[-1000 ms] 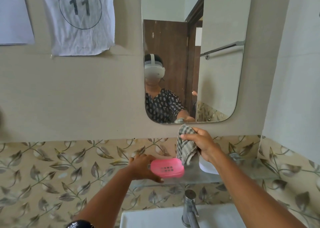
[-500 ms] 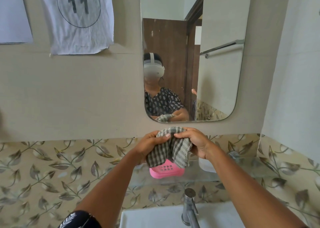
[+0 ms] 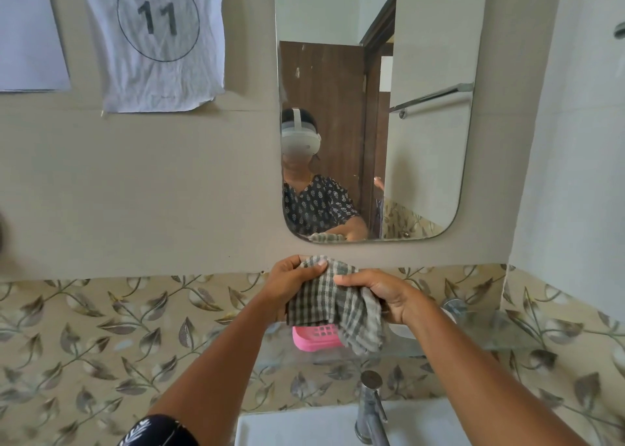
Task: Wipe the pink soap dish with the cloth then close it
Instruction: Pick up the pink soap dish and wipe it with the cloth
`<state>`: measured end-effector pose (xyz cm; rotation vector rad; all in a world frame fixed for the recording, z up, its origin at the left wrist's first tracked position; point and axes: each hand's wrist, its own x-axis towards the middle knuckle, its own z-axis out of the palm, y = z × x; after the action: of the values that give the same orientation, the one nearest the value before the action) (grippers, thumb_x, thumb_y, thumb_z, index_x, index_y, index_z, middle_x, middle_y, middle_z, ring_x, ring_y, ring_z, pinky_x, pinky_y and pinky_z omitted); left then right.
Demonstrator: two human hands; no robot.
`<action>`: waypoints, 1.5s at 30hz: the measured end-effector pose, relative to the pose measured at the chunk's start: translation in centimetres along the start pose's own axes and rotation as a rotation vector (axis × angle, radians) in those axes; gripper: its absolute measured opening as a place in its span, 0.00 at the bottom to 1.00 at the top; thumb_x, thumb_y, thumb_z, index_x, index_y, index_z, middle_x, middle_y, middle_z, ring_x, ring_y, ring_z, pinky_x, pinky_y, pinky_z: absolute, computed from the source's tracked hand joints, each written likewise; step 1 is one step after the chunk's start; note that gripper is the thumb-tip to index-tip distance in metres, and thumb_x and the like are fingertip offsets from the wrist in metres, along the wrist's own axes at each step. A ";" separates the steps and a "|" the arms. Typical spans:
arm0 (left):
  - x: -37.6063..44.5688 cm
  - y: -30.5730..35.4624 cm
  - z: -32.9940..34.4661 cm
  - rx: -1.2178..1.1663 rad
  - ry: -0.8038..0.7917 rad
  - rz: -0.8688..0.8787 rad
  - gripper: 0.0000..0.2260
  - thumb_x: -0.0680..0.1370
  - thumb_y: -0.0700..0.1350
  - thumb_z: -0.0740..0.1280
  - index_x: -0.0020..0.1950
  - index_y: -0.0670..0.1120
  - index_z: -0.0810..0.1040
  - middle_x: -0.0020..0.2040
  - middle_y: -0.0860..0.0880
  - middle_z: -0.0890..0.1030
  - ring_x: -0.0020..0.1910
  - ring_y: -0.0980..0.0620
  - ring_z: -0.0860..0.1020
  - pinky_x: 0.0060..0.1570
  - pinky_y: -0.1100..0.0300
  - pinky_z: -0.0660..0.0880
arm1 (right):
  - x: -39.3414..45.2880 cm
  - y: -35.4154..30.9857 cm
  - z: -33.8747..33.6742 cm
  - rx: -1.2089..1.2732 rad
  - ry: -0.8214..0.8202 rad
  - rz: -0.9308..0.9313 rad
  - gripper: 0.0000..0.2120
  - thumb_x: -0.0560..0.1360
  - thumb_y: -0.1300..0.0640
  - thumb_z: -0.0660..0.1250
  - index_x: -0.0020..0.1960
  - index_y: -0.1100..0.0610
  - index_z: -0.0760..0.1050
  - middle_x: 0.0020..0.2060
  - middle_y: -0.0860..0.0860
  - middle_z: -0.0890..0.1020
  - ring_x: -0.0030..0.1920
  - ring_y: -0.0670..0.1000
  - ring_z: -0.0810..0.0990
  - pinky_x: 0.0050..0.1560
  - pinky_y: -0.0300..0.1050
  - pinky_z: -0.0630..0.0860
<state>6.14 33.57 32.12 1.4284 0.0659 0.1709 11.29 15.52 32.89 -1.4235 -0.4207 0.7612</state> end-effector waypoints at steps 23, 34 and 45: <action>-2.0 -6.3 -4.5 1.451 -0.017 0.086 0.38 0.63 0.71 0.68 0.70 0.60 0.67 0.68 0.52 0.71 0.67 0.49 0.64 0.67 0.48 0.56 | 0.3 1.3 -1.0 -0.689 0.895 -0.306 0.08 0.64 0.61 0.73 0.39 0.61 0.76 0.32 0.52 0.80 0.29 0.49 0.76 0.29 0.42 0.74; -1.3 -8.2 -4.6 1.075 0.074 0.086 0.35 0.57 0.62 0.73 0.63 0.58 0.71 0.55 0.57 0.75 0.60 0.51 0.67 0.61 0.52 0.63 | 3.4 4.2 4.0 -1.234 0.504 -0.206 0.07 0.70 0.63 0.70 0.39 0.54 0.75 0.35 0.50 0.78 0.37 0.50 0.77 0.33 0.42 0.73; -1.1 -8.5 -4.6 1.050 0.127 0.078 0.33 0.58 0.63 0.76 0.61 0.61 0.74 0.58 0.60 0.73 0.62 0.53 0.66 0.61 0.52 0.60 | 5.0 4.3 4.1 -1.290 0.298 -0.220 0.14 0.67 0.68 0.69 0.47 0.54 0.84 0.40 0.55 0.85 0.40 0.53 0.82 0.37 0.45 0.76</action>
<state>5.04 36.74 23.03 2.4678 0.2277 0.3168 11.08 21.83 28.31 -2.5720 -0.8899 -0.0074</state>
